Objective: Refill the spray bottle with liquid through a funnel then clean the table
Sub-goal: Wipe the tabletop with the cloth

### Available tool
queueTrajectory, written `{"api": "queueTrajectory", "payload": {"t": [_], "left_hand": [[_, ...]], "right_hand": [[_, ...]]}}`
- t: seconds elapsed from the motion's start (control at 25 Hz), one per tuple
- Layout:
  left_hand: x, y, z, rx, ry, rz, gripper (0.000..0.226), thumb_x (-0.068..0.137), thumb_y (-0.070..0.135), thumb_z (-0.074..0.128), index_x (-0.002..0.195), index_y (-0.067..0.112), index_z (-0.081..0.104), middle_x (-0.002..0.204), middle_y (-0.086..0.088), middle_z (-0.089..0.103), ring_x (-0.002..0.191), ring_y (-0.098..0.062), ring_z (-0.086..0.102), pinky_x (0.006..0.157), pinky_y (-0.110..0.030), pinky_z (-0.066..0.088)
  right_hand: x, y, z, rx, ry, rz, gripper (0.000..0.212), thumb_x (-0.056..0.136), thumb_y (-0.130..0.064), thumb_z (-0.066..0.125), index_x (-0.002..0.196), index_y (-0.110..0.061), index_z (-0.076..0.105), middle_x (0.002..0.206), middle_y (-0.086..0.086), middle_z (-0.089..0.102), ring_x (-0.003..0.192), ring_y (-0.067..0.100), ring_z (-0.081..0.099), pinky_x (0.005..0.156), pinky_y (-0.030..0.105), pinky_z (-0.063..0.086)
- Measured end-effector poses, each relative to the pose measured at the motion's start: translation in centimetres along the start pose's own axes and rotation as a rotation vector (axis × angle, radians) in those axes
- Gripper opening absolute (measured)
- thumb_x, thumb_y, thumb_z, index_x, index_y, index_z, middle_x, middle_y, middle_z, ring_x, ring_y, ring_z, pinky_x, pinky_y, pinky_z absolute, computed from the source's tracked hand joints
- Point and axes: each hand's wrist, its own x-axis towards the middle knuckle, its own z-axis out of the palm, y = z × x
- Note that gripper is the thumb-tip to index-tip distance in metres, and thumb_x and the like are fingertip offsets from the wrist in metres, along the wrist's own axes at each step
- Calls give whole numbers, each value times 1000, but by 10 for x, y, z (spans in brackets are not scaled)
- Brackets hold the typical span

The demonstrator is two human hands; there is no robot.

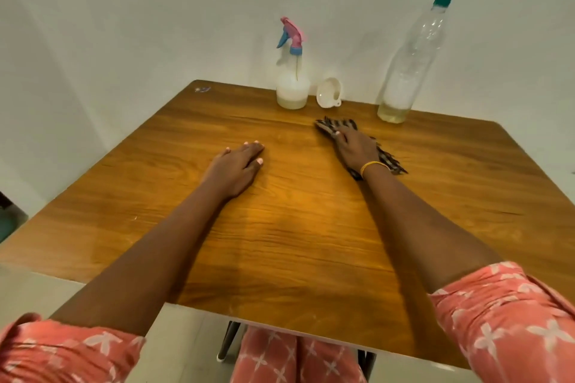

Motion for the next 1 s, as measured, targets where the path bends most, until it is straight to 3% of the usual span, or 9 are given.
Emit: {"api": "queueTrajectory", "payload": {"t": [0.12, 0.32, 0.56, 0.64, 0.72, 0.8, 0.92, 1.0], "left_hand": [[0, 0, 2, 17, -9, 3, 47, 101, 32, 31, 147, 24, 29, 156, 3, 27, 145, -14, 20, 117, -41, 15], [-3, 2, 0, -30, -12, 25, 44, 99, 21, 37, 143, 23, 38, 154, 0, 32, 143, -18, 27, 117, -44, 18], [-30, 27, -9, -143, 25, 33, 39, 96, 12, 41, 134, 19, 49, 146, -2, 45, 135, -20, 40, 114, -42, 29], [-40, 39, -8, -147, 2, 72, 38, 97, 13, 41, 134, 17, 50, 146, -3, 45, 136, -20, 39, 113, -39, 28], [-49, 51, -10, -155, -32, 101, 38, 98, 13, 40, 134, 16, 49, 147, -4, 44, 137, -20, 38, 111, -36, 28], [-55, 62, -10, -179, -41, 106, 38, 98, 12, 41, 135, 13, 49, 146, -5, 44, 136, -21, 39, 110, -33, 28], [-58, 79, -10, -177, -40, 119, 38, 97, 12, 42, 134, 12, 50, 143, -6, 48, 132, -23, 44, 109, -35, 32], [-55, 89, -10, -190, -102, 106, 35, 97, 12, 44, 130, 11, 54, 138, -10, 53, 125, -26, 50, 104, -38, 38]], "right_hand": [[-15, -23, 2, 26, -109, -192, 37, 101, -30, 35, 131, -20, 54, 116, 17, 66, 102, 34, 60, 73, 32, 35], [-119, -63, -6, 175, -297, -565, 35, 99, -32, 39, 129, -26, 56, 127, 5, 62, 115, 22, 56, 92, 36, 44], [-238, -84, -19, 271, -432, -801, 36, 101, -31, 36, 129, -23, 56, 132, -1, 60, 129, 9, 48, 108, 35, 38], [-267, -89, -27, 362, -471, -762, 34, 101, -28, 38, 126, -19, 59, 125, 1, 64, 120, 10, 55, 106, 32, 40], [-288, -92, -38, 464, -515, -674, 32, 101, -27, 40, 120, -15, 62, 109, 0, 69, 99, 10, 63, 88, 30, 48], [-300, -93, -51, 667, -577, -532, 27, 100, -23, 43, 107, -11, 66, 91, -10, 65, 82, -2, 59, 74, 22, 45], [-299, -89, -82, 1067, -561, -179, 25, 99, -10, 42, 97, -8, 67, 84, -4, 69, 80, 5, 63, 76, 22, 50], [-286, -74, -105, 1220, -458, 60, 27, 98, -7, 40, 94, -13, 66, 75, -7, 74, 71, 2, 68, 66, 14, 52]]}}
